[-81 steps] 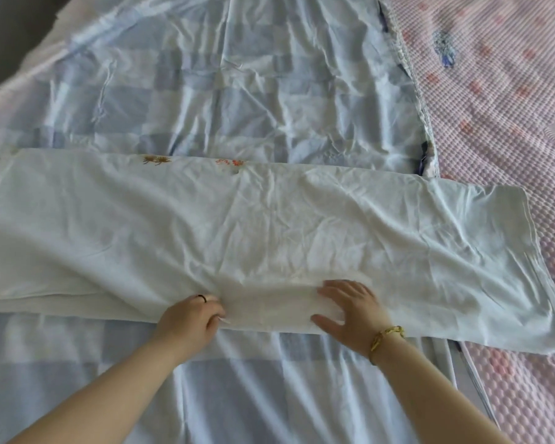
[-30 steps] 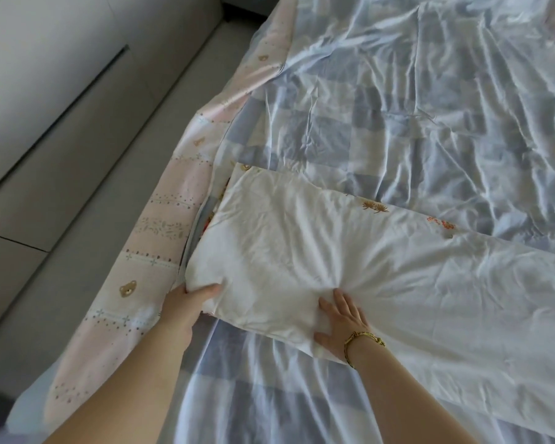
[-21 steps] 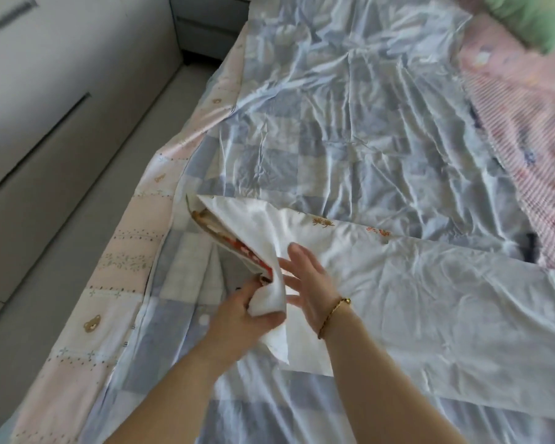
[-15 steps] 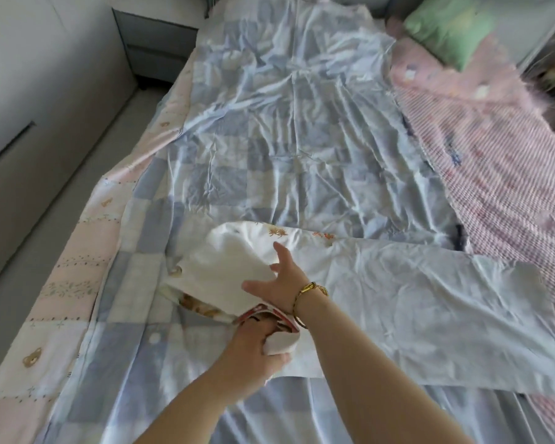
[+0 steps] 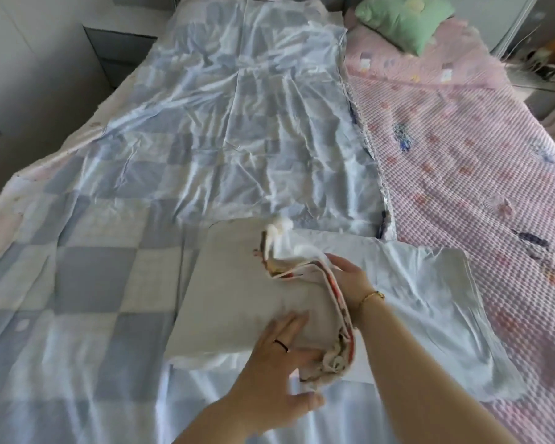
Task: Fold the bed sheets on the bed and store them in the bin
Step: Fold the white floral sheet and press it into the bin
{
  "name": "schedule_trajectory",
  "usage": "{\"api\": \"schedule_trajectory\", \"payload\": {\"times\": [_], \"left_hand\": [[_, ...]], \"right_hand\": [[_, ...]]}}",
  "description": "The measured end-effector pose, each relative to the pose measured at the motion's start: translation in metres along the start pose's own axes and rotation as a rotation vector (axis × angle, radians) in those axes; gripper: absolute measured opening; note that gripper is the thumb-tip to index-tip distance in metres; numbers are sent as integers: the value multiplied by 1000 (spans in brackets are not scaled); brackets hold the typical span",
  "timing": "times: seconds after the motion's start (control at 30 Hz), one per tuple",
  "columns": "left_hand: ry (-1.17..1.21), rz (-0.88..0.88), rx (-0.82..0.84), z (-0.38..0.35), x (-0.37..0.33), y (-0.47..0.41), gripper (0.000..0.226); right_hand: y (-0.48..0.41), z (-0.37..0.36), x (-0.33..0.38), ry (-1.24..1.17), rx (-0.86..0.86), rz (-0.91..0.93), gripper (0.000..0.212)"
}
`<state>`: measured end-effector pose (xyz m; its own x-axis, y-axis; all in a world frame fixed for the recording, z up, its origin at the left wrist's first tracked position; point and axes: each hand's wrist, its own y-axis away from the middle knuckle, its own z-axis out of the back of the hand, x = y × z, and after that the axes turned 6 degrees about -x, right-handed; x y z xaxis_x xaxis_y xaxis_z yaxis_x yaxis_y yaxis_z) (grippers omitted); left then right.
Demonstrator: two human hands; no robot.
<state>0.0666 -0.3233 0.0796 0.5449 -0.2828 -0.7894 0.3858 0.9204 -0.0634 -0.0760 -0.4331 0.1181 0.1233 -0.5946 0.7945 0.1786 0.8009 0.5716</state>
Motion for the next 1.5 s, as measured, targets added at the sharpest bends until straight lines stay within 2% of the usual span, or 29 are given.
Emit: {"api": "schedule_trajectory", "payload": {"times": [0.07, 0.1, 0.17, 0.23, 0.3, 0.37, 0.43, 0.53, 0.63, 0.73, 0.83, 0.93, 1.0, 1.03, 1.13, 1.23, 1.33, 1.4, 1.47, 1.5], "left_hand": [[-80, 56, 5, -29, -9, -8, 63], [-131, 108, -10, -41, -7, -10, 61], [-139, 270, -27, -56, 6, -8, 50], [-174, 421, -72, -58, 18, -12, 54], [-235, 566, -72, -58, 25, -17, 75], [-298, 672, 33, -57, 33, -23, 69], [-366, 668, 79, -61, 37, -33, 61], [-452, 648, 96, -69, 38, -37, 69], [-432, 630, 62, -76, 47, -39, 83], [-467, 641, 85, -81, 42, -50, 91], [-548, 579, 121, -88, 35, -63, 101], [-603, 630, 260, -98, 31, -69, 117], [-663, 665, 325, -100, 28, -73, 118], [-675, 676, 334, -101, 29, -74, 114], [-706, 658, 330, -98, 28, -77, 79], [-704, 674, 332, -94, 35, -79, 74], [-692, 691, 355, -94, 34, -81, 81], [-675, 655, 403, -94, 31, -80, 100], [-634, 574, 473, -98, 25, -76, 119], [-602, 549, 499, -102, 21, -75, 120]], "right_hand": [[-19, 63, -15, -63, -118, -148, 37], [-23, 85, -26, -44, -143, -190, 42], [-29, 112, -55, -167, -110, -274, 55], [-37, 124, -85, -169, -93, -304, 57], [-43, 127, -101, 2, -123, -275, 42], [-46, 125, -110, 226, -164, -236, 21], [-54, 127, -113, 302, -193, -240, 10], [-62, 132, -114, 285, -237, -164, 26], [-54, 143, -90, 194, -329, -31, 19], [-58, 183, -76, 192, -485, 53, 30], [-60, 235, -89, 253, -571, -21, 30], [-62, 258, -119, 316, -409, -258, 36], [-69, 262, -141, 360, -371, -334, 46], [-73, 262, -149, 367, -372, -342, 46], [-85, 265, -159, 312, -390, -379, 37], [-88, 264, -151, 262, -378, -399, 42], [-87, 261, -135, 307, -320, -419, 25], [-86, 256, -126, 353, -273, -461, 19], [-85, 249, -118, 274, -267, -441, 12], [-84, 245, -114, 200, -281, -420, 11]]}}
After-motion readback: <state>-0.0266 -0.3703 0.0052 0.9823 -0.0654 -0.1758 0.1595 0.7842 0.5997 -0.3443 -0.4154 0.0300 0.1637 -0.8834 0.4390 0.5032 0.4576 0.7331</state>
